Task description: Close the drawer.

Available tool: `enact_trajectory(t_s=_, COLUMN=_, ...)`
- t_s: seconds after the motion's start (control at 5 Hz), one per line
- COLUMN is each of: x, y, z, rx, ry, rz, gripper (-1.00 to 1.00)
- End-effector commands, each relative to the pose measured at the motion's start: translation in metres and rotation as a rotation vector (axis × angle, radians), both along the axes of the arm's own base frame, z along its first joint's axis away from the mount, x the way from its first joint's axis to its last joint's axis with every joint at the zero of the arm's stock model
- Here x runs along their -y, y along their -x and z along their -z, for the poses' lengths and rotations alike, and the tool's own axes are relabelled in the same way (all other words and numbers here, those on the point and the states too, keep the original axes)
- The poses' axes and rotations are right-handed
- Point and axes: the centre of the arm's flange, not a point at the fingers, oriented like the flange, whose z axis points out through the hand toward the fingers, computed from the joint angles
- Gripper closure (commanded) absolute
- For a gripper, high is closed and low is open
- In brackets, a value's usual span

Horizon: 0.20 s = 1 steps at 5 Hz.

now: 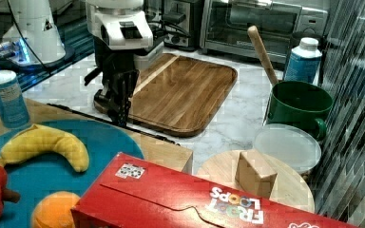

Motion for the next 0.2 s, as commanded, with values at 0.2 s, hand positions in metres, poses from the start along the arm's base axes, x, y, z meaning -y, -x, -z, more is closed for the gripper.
enact_trajectory(t_s=0.2, x=0.1172, y=0.0084, z=-0.0734, rx=0.176, ry=0.161, rz=0.168, gripper=1.00)
